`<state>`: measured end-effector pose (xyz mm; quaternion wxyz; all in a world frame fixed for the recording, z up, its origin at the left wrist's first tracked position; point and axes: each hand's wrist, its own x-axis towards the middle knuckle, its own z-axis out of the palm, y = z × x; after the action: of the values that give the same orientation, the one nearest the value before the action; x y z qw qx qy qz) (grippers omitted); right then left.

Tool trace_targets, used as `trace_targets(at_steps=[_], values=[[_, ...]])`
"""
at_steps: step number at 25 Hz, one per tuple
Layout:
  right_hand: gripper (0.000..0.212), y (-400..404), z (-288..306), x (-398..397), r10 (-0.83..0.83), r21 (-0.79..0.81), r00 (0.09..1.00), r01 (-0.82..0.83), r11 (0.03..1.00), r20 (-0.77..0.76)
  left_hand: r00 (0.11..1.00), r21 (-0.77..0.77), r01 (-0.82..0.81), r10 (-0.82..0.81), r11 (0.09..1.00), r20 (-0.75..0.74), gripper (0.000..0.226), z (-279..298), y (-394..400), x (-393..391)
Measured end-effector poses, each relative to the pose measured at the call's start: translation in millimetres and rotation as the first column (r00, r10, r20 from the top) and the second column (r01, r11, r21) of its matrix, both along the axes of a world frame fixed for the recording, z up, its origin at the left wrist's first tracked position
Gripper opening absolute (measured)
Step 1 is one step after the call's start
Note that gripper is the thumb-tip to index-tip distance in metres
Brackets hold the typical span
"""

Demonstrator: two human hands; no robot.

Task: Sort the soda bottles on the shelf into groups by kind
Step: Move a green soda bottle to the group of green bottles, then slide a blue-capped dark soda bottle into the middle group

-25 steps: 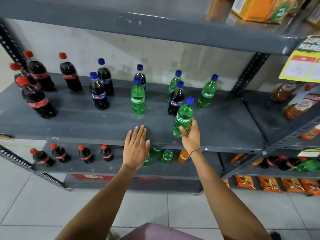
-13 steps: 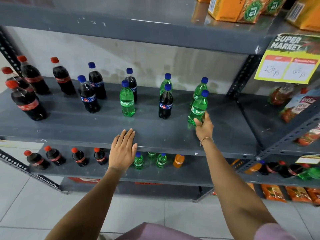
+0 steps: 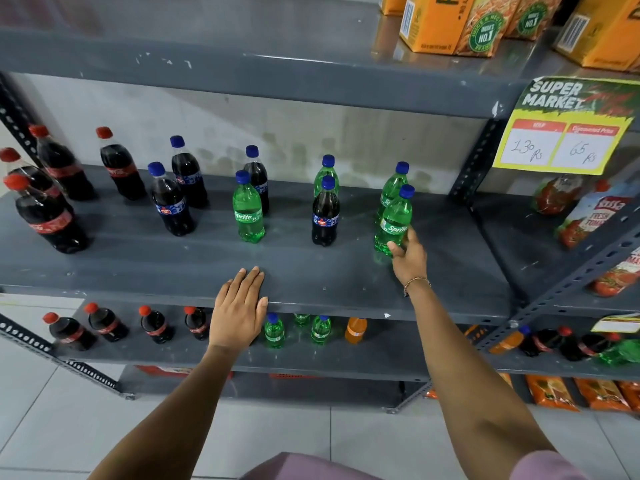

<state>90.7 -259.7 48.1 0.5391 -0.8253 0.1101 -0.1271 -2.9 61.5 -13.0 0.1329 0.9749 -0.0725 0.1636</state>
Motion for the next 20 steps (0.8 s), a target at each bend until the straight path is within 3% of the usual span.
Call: trace_targets(at_steps=[4, 6, 8, 9, 11, 13, 15, 17, 20], values=[[0.061, 1, 1, -6, 0.000, 0.028, 0.999, 0.001, 1.000, -0.036, 1.000, 0.008, 0.007, -0.007, 1.000, -0.005, 0.058, 1, 2, -1], [0.055, 10, -1, -18, -0.181, 0.104, 0.983, 0.177, 0.979, 0.026, 1.000, 0.008, 0.020, -0.020, 1.000, -0.013, 0.057, 3, 2, 0], [0.035, 28, -3, -33, -0.414, 0.166, 0.899, 0.391, 0.905, 0.142, 1.000, 0.008, 0.028, -0.028, 1.000, -0.015, 0.057, 3, 3, -1], [0.028, 40, -1, -39, -0.449, 0.167, 0.874, 0.422, 0.891, 0.187, 0.999, 0.009, 0.033, -0.033, 0.999, -0.019, 0.057, 3, 4, -1], [0.024, 62, 5, -40, -0.313, 0.102, 0.929, 0.299, 0.949, 0.199, 0.999, 0.015, 0.042, -0.041, 0.999, -0.028, 0.057, 4, 6, -1], [0.025, 81, 14, -30, -0.067, 0.069, 0.993, 0.061, 0.996, 0.094, 0.998, 0.028, 0.050, -0.049, 0.998, -0.034, 0.057, 4, 8, -2], [0.055, 93, 21, -17, 0.149, 0.074, 0.989, -0.147, 0.986, -0.024, 0.998, 0.045, 0.042, -0.040, 0.998, -0.043, 0.058, 4, 11, -4], [0.079, 102, 23, -6, 0.207, 0.027, 0.973, -0.205, 0.978, -0.101, 0.999, 0.052, 0.024, -0.022, 0.998, -0.044, 0.059, 4, 14, -6], [0.079, 106, 23, 9, 0.189, 0.006, 0.977, -0.189, 0.982, -0.099, 0.999, 0.041, 0.022, -0.019, 0.999, -0.050, 0.061, 4, 18, -8]])
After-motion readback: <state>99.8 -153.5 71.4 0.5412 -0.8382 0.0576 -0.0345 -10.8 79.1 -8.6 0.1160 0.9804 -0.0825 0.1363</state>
